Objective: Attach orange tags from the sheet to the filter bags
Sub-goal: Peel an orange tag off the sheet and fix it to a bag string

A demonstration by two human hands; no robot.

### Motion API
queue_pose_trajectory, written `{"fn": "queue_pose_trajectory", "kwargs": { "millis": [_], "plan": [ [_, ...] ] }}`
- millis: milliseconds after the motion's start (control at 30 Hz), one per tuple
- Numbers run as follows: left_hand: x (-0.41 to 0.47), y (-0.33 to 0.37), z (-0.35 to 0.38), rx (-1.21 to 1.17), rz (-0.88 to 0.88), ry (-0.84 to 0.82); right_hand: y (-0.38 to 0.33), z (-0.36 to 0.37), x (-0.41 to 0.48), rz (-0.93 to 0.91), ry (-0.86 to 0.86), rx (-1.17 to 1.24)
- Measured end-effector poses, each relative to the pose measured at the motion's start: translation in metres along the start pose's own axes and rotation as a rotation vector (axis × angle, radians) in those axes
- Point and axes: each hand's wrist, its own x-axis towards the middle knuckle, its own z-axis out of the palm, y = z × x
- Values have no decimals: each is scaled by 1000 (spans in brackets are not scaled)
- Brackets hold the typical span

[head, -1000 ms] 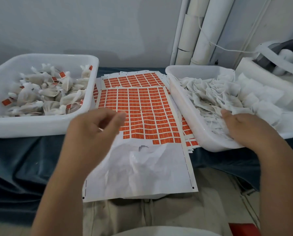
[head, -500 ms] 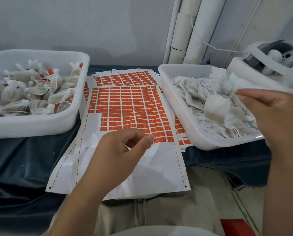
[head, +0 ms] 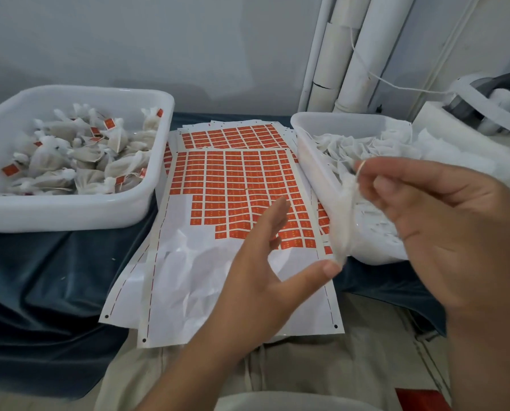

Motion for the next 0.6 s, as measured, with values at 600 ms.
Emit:
{"fn": "queue_pose_trajectory", "kwargs": {
  "millis": [600],
  "plan": [
    [6, -5, -19, -176, -64, -137, 36, 31, 0, 122, -55, -195]
  ]
}}
